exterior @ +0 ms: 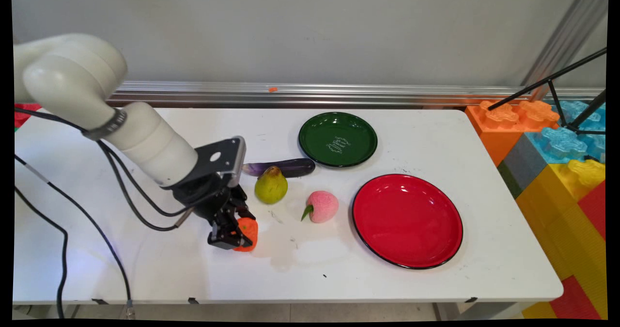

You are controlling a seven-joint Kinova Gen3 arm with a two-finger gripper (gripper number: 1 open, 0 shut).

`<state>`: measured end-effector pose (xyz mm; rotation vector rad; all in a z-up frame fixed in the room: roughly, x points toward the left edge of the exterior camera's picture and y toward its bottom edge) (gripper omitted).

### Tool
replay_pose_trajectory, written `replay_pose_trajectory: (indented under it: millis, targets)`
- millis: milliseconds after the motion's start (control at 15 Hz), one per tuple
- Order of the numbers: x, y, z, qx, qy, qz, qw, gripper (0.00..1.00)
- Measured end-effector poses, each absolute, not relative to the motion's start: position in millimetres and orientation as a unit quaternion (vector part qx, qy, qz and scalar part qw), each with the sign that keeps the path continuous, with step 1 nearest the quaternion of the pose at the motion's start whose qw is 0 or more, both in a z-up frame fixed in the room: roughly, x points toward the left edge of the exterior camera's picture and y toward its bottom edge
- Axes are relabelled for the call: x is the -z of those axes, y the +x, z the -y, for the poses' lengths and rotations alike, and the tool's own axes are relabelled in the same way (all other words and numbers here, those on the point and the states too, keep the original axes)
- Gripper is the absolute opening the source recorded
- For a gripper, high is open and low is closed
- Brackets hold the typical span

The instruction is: Place the picked object on the table

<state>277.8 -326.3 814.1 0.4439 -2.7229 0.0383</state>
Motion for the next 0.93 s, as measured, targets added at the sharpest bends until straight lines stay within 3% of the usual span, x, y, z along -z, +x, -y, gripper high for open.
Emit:
replay_pose_trajectory:
  millis: [733, 800, 933]
  targets:
    - [-791, 260, 343, -0.026, 0.135, 0.971, 0.198, 0.0]
    - [-790, 259, 343, -0.026, 0.134, 0.971, 0.198, 1.0]
    - [-789, 257, 345, -0.027, 0.132, 0.971, 0.198, 1.0]
